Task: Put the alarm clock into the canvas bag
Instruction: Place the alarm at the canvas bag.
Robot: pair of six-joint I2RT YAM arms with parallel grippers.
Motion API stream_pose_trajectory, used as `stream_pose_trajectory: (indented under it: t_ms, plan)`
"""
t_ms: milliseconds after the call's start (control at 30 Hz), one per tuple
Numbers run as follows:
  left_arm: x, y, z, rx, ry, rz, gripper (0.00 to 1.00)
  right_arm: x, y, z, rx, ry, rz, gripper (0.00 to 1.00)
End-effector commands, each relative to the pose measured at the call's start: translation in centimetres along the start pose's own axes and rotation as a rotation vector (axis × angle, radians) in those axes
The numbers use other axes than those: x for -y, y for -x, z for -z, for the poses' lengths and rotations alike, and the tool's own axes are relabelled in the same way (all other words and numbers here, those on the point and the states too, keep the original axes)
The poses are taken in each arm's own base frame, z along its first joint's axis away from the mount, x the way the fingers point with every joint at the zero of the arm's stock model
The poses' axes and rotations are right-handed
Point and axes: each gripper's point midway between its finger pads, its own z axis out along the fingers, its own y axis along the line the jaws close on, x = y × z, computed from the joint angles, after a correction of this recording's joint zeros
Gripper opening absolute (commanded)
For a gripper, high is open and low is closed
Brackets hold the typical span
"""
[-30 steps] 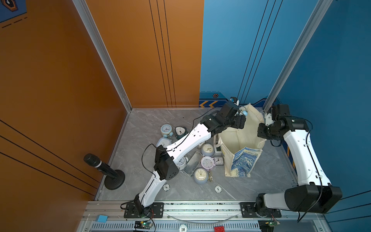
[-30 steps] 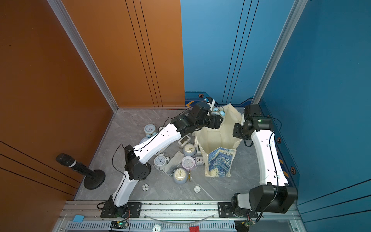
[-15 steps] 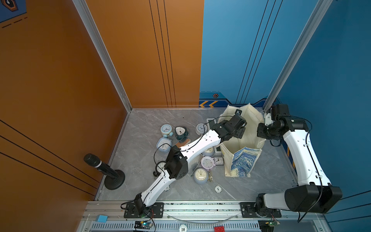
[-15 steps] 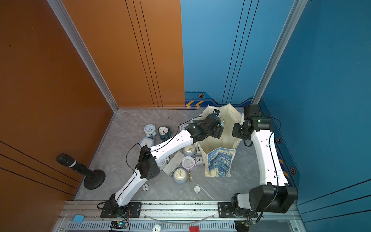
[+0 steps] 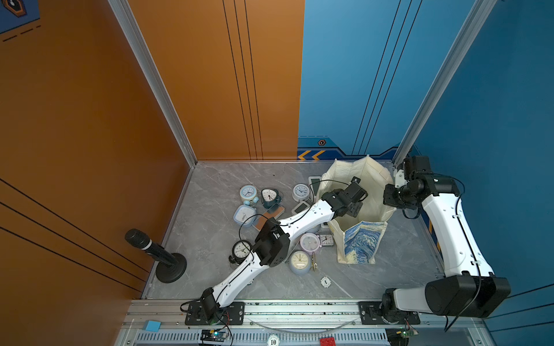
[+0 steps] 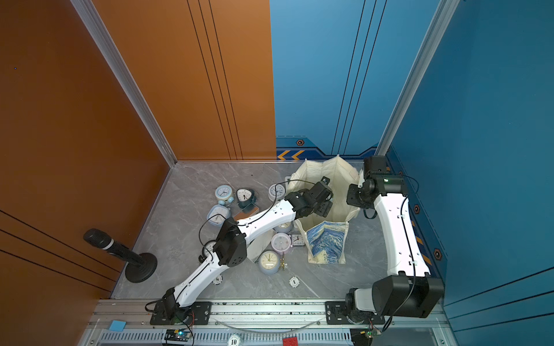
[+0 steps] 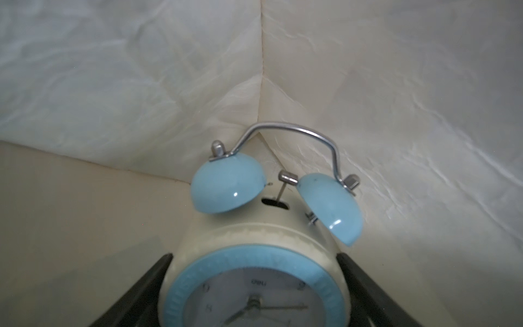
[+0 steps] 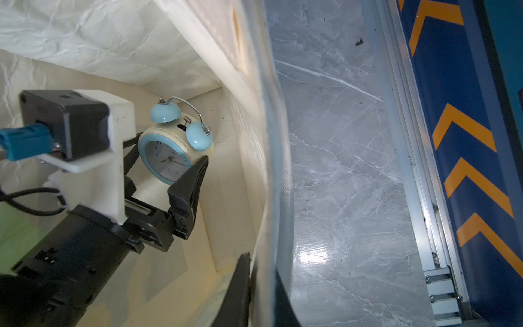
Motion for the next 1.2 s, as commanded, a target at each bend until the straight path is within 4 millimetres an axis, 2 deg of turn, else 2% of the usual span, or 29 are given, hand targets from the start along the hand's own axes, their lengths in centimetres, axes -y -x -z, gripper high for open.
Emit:
stream_pose_trajectory:
  t_ms: [0, 133, 300, 533, 667, 900, 1167]
  plan:
    - [0.6, -0.1, -0.7, -0.001, -0.033, 0.009, 0.45, 0.1, -0.2, -0.1, -0.001, -0.013, 0.023, 0.12]
    - [0.6, -0.7, -1.1, -0.018, -0.041, 0.016, 0.53, 0.1, -0.3, -0.1, -0.003, -0.013, 0.024, 0.12]
    - [0.6, 0.2, -0.3, -0.001, -0.048, 0.019, 0.66, 0.0, -0.3, -0.1, -0.003, -0.012, 0.024, 0.12]
    - [0.9, 0.9, 0.5, 0.013, -0.059, 0.023, 0.77, 0.0, -0.3, -0.2, -0.004, -0.012, 0.025, 0.12]
    - [1.1, 1.3, 0.9, 0.019, -0.068, 0.027, 0.9, -0.1, -0.3, -0.2, -0.005, -0.011, 0.028, 0.12]
    - [1.1, 2.5, 2.1, 0.043, -0.077, 0.029, 0.99, -0.1, -0.3, -0.2, -0.006, -0.014, 0.031, 0.12]
    - [1.2, 4.7, 4.8, 0.089, -0.102, 0.043, 0.97, 0.0, -0.3, -0.2, -0.005, -0.018, 0.031, 0.12]
